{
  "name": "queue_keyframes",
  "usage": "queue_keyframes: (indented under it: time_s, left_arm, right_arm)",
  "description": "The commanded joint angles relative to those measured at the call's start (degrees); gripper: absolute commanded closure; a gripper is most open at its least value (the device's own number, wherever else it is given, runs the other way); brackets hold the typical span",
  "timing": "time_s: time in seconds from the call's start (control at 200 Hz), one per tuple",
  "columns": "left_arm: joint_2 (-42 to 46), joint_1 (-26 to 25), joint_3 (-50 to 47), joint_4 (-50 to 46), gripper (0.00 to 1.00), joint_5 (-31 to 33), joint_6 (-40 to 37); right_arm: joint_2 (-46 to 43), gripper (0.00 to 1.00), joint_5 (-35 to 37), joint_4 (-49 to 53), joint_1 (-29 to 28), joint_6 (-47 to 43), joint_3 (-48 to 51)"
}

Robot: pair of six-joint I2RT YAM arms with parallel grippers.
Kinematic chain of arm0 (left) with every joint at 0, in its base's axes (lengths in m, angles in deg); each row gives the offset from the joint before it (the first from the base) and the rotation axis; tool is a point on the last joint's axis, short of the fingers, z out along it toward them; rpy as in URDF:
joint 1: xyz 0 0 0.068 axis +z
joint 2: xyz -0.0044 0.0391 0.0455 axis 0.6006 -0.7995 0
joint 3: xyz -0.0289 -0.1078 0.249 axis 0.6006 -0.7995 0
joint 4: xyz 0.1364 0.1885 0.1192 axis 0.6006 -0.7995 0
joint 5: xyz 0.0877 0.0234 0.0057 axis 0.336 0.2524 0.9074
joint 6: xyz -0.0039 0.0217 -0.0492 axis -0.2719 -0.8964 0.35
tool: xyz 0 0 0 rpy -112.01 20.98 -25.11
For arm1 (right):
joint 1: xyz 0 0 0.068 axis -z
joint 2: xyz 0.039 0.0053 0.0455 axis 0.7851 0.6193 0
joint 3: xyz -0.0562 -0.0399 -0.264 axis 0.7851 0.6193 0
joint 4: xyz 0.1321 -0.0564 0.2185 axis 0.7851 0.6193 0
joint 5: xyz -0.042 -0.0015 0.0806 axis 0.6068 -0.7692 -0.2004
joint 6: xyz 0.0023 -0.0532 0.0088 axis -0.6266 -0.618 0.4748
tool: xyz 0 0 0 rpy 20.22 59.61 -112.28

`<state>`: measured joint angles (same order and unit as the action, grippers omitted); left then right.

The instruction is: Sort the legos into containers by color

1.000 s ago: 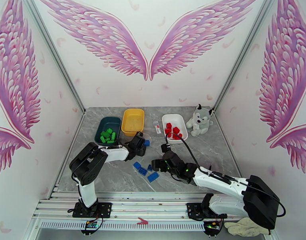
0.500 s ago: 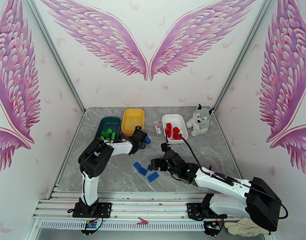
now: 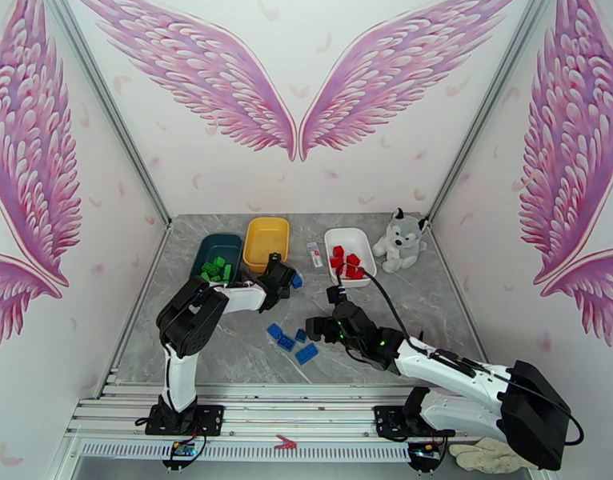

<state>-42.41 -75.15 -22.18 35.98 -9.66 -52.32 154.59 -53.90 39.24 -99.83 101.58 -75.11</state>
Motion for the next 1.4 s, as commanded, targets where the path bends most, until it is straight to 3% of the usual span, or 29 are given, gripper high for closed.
queue_keyframes:
  time_s: [0.0, 0.18, 0.3, 0.6, 0.76, 0.855, 0.975, 1.235, 1.395]
  left_arm:
    - [6.07, -1.59, -2.78, -0.63, 0.72, 2.08, -1.15]
    - [14.35, -2.90, -6.66, -1.09, 0.71, 2.94, -2.78]
    - [17.28, -1.24, -3.89, -4.26, 0.68, 3.10, -5.21]
    - [8.06, 8.73, 16.12, -12.95, 0.65, -3.74, -9.71]
    - [3.55, 10.61, 21.55, -14.76, 0.40, -5.89, -11.21]
    - [7.12, 9.60, 17.75, -11.56, 0.33, -5.82, -10.56]
    - [13.93, 7.92, 11.54, -7.49, 0.31, -5.07, -9.15]
    - [33.88, 0.94, -9.43, -1.01, 0.25, -1.41, -5.96]
    - [47.38, -0.73, -25.69, 2.47, 0.24, -1.01, 0.90]
  right_arm:
    - [-0.93, 0.10, 0.69, 0.69, 0.38, 0.42, 0.83]
    - [-0.53, 0.09, 0.49, 0.51, 0.39, 0.59, 0.58]
    - [0.35, 0.10, -0.42, 0.09, 0.43, 0.69, 0.30]
    - [2.93, 0.10, -1.31, -0.41, 0.44, 0.37, -1.29]
    - [5.27, 0.08, -0.86, -0.63, 0.38, -0.67, -3.24]
    - [6.61, 0.07, 0.23, -0.30, 0.44, -1.28, -4.50]
    - [9.03, 0.08, 1.71, 0.64, 0.44, -2.08, -6.51]
    - [16.80, 0.10, 6.59, 2.53, 0.44, -4.59, -12.27]
    - [24.09, 0.12, 9.32, 3.58, 0.46, -6.55, -17.81]
